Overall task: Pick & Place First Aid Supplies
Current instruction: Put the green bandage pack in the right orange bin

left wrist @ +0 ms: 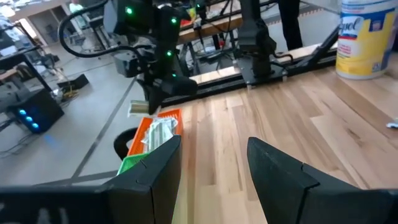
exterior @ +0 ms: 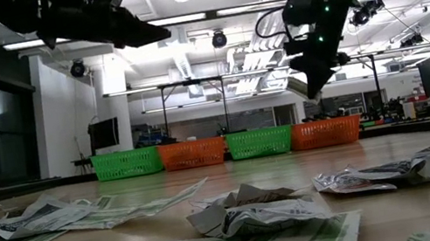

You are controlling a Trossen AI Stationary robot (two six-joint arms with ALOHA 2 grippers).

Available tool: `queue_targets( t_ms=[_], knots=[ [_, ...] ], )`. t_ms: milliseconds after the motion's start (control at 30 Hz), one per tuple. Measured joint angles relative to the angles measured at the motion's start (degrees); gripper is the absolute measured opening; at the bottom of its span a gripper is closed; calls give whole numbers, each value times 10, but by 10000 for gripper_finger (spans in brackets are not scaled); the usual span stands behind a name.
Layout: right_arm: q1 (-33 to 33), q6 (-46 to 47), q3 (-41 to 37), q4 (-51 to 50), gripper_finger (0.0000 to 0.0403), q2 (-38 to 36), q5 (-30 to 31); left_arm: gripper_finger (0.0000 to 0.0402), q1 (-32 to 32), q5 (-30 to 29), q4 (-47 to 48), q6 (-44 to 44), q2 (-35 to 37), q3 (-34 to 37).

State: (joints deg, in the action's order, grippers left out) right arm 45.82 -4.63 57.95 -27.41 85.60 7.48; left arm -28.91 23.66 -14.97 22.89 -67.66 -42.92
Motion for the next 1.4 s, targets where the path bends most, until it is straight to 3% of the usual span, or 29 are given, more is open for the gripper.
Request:
queue_targets(
  t_ms=[233, 367, 467, 767, 1000, 1233, 1400],
  knots=[
    [-24, -175, 0, -2, 0, 26, 123, 179, 0, 12, 26, 11, 0, 0],
    [-41, -257, 0, -6, 0, 67, 153, 179, 0, 15, 32, 13, 0, 0],
    [-51, -288, 0, -7, 0, 99, 231, 179, 0, 15, 31, 13, 0, 0],
    [-54, -322, 0, 2, 5, 125, 276, 179, 0, 22, 31, 9, 0, 0],
    [-54, -329, 1, 3, 76, 125, 241, 179, 0, 26, 31, 9, 0, 0],
    [-59, -313, 1, 19, 172, 106, 274, 179, 0, 27, 33, 8, 3, 0],
    [-68, -313, 1, 17, 206, 65, 261, 179, 0, 23, 36, 8, 16, 0]
  ],
)
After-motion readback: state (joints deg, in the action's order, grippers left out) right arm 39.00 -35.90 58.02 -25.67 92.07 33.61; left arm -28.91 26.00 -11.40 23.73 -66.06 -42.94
